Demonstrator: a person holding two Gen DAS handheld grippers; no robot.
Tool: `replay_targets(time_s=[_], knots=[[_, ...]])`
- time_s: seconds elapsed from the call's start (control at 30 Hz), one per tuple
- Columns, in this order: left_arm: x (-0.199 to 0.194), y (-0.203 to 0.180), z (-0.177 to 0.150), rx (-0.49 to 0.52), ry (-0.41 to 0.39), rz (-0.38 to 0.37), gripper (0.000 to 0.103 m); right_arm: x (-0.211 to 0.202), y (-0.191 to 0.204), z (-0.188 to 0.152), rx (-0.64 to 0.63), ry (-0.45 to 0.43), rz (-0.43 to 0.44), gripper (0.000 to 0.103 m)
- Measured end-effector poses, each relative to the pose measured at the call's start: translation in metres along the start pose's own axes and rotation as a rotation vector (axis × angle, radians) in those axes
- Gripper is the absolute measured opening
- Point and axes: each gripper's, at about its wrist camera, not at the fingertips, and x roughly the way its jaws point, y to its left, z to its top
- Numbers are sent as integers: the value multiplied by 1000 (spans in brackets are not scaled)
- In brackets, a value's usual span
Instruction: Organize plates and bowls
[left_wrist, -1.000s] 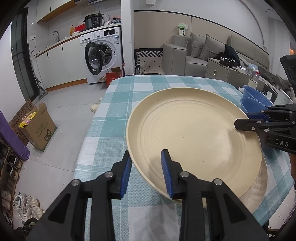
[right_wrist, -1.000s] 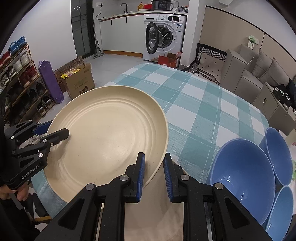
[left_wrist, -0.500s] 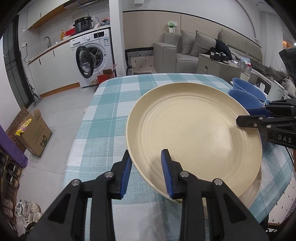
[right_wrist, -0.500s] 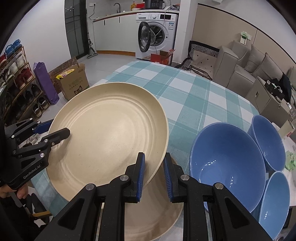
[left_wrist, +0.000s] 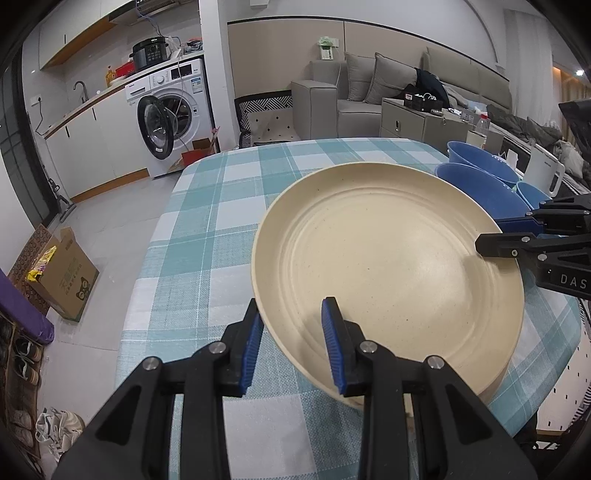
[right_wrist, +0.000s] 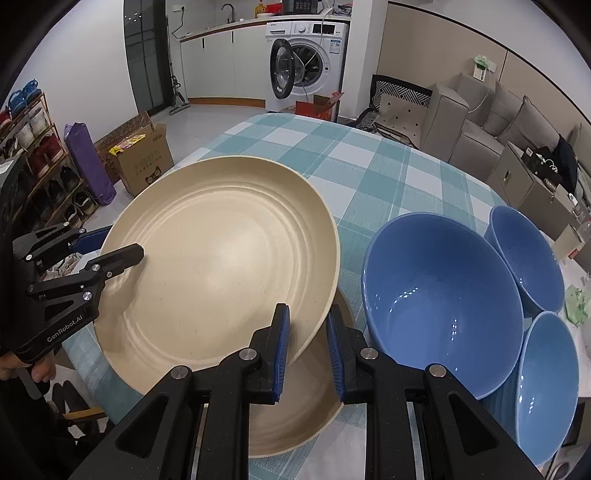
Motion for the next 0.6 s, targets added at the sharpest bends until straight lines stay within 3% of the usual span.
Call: replay_targets(time_s=[0.6], knots=[[5,-15,-8,60,38,3,31,7,-3,-29,41,33,11,21]])
